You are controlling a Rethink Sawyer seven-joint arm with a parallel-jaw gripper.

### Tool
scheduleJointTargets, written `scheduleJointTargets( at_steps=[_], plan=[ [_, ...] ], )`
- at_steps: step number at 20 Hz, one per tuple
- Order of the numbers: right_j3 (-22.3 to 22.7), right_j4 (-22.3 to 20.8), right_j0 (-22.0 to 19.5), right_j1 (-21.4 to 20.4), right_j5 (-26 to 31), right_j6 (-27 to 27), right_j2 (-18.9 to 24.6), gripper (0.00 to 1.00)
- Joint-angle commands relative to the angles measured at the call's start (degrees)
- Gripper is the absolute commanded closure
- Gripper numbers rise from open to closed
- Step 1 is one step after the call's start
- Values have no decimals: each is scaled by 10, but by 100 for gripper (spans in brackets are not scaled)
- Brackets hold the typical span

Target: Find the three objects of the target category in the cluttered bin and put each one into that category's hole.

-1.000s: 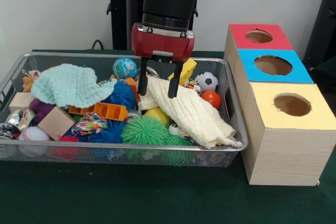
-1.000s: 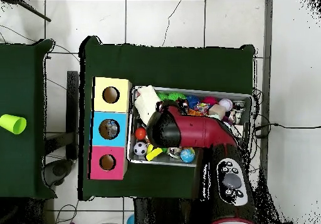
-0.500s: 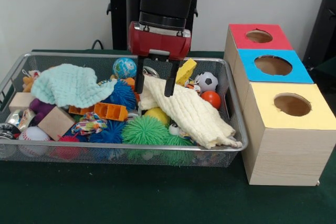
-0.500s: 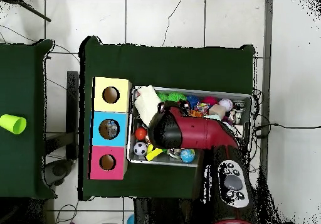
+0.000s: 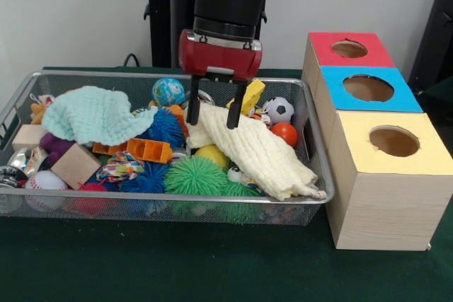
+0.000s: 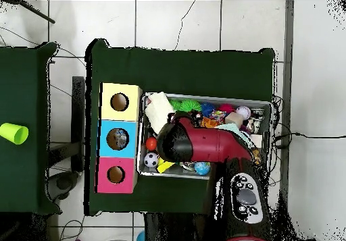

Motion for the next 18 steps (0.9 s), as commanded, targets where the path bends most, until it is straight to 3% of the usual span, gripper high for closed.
scheduleJointTargets(
  at_steps=[1,7,18],
  plan=[
    [51,38,13,20,-32,146,9,0],
    [72,52,13,15,-43,144,18,0],
    [88,30,21,40,-93,119,5,0]
  ],
)
